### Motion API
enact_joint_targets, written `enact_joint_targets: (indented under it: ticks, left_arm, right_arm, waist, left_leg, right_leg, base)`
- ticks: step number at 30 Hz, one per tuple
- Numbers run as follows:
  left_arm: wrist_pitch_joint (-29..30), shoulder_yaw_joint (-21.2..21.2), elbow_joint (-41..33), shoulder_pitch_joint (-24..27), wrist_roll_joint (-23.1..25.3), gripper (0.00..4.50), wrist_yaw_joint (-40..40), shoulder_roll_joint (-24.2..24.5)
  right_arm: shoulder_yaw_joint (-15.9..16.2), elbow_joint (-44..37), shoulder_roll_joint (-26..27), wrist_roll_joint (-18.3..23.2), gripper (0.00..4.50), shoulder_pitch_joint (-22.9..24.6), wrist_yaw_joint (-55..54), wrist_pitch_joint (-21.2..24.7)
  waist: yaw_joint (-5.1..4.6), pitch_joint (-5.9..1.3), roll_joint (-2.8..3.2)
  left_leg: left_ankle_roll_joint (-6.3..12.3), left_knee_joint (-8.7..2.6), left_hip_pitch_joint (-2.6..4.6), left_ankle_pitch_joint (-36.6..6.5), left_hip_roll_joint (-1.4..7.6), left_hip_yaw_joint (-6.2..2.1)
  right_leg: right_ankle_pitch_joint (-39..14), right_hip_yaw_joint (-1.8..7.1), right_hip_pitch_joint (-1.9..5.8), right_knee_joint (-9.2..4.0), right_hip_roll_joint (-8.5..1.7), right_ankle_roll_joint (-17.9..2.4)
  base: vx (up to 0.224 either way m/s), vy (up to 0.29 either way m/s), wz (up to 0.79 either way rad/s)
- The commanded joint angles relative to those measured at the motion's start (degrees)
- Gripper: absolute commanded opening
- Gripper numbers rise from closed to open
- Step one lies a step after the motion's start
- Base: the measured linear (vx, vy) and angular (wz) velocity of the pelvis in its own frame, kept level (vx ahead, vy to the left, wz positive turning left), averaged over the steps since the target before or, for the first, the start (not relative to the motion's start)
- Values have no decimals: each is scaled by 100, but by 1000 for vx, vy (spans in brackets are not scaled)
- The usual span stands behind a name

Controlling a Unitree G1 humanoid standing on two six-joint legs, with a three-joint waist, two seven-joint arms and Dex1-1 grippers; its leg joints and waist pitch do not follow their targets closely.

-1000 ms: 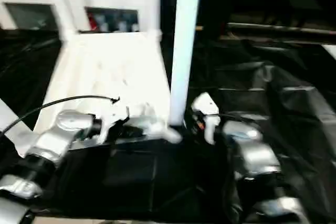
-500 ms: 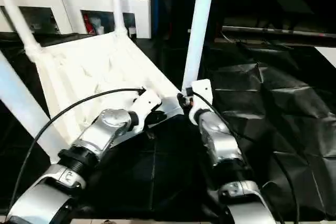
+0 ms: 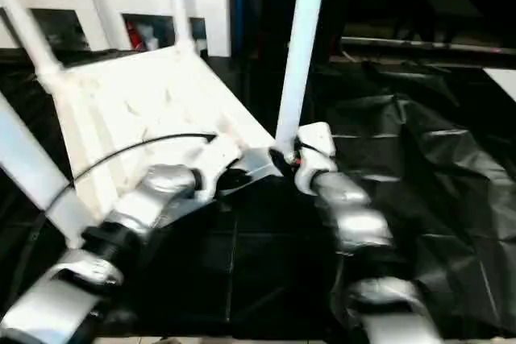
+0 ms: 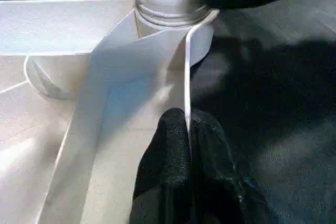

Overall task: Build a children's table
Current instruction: Rotate leg to tighten

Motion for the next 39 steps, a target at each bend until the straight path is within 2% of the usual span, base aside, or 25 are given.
enact_joint_targets:
  ticks: [1,3,4,6,10,11,12,15,17,20,23,28,32,36,38,39]
  left_arm:
    - [-109,1,-69,126,-109,0,-459,189]
    - [-278,-37,-198,205,-219,0,-857,334]
    - [-338,-50,-302,261,-299,0,-1082,400]
    - [-283,-106,-553,374,-428,0,-1491,564]
    - [-236,-219,-896,551,-621,0,-2075,797]
    - [-225,-228,-930,569,-640,0,-2123,817]
    - [-234,-232,-955,584,-645,0,-2135,830]
    - [-261,-230,-933,601,-592,0,-2101,832]
    - [-242,-215,-947,621,-578,0,-2084,825]
    - [-252,-221,-931,630,-562,0,-2071,820]
    - [-242,-233,-945,638,-562,0,-2064,833]
    - [-239,-228,-964,649,-531,0,-2051,840]
    - [-227,-229,-966,653,-521,0,-2047,842]
    - [-178,-216,-882,622,-462,0,-1900,805]
    - [-46,-107,-631,485,-327,0,-1311,630]
    - [20,-50,-487,387,-246,0,-908,483]
  right_arm:
    - [194,-402,-279,119,316,105,780,84]
    - [246,-532,-481,141,316,187,1087,81]
    - [278,-584,-569,147,316,224,1243,93]
    - [305,-687,-692,183,316,288,1495,124]
    - [351,-817,-736,340,316,291,1788,233]
    - [361,-826,-735,355,316,288,1833,236]
    - [398,-829,-726,349,316,283,1896,226]
    - [570,-778,-700,206,316,278,1997,154]
    - [661,-755,-686,163,316,289,2068,135]
    - [725,-738,-660,137,282,296,2127,134]
    - [713,-681,-606,134,248,269,2107,142]
    - [666,-597,-552,184,226,230,2091,152]
    - [692,-582,-571,141,211,269,2137,165]
    - [631,-504,-495,129,207,299,1999,197]
    - [418,-209,-240,117,207,278,1440,210]
    - [293,-51,-57,111,207,266,1035,267]
  waist:
    - [46,-343,-61]
    - [33,-333,-47]
    - [26,-334,-62]
    - [30,-328,-34]
    - [99,-332,-15]
    - [109,-330,-24]
    - [139,-329,-16]
    - [154,-321,-44]
    - [150,-318,-39]
    - [153,-326,-45]
    - [155,-333,-43]
    - [143,-327,-45]
    - [143,-339,-39]
    - [135,-335,-48]
    - [111,-304,-34]
    - [99,-293,-63]
  left_leg:
    - [518,-375,53,-686,450,-242]
    - [555,-379,52,-677,452,-239]
    - [548,-377,59,-714,457,-239]
    - [533,-380,74,-753,473,-232]
    - [455,-383,114,-747,497,-213]
    - [451,-388,97,-736,499,-216]
    - [420,-386,108,-760,497,-206]
    - [356,-396,102,-814,489,-208]
    - [305,-398,98,-850,480,-215]
    - [318,-393,97,-779,479,-217]
    - [356,-384,95,-698,477,-213]
    - [338,-385,95,-761,472,-214]
    - [369,-373,91,-664,469,-213]
    - [377,-373,89,-694,467,-212]
    - [277,-394,110,-921,466,-218]
    - [243,-399,113,-995,457,-213]
  right_leg:
    - [-379,348,268,-406,-626,-1221]
    - [-336,337,247,-405,-626,-1331]
    - [-385,334,245,-409,-623,-1380]
    - [-427,336,225,-405,-620,-1442]
    - [-404,343,198,-384,-611,-1489]
    - [-382,340,211,-373,-612,-1498]
    - [-399,343,193,-376,-609,-1486]
    - [-538,342,202,-391,-621,-1449]
    - [-659,347,204,-403,-628,-1396]
    - [-588,348,207,-394,-626,-1374]
    - [-441,344,208,-374,-619,-1398]
    - [-613,343,210,-395,-618,-1375]
    - [-435,342,216,-372,-616,-1397]
    - [-474,340,216,-377,-616,-1406]
    - [-862,342,193,-430,-628,-1386]
    - [-1016,345,194,-455,-626,-1355]
  base:
    - [0,0,0]
    - [0,0,0]
    - [0,0,0]
    - [0,0,0]
    - [0,0,0]
    - [0,0,0]
    - [0,0,0]
    - [0,0,0]
    - [0,0,0]
    - [0,0,0]
    - [0,0,0]
    - [0,0,0]
    - [0,0,0]
    - [0,0,0]
    - [0,0,0]
    - [0,0,0]
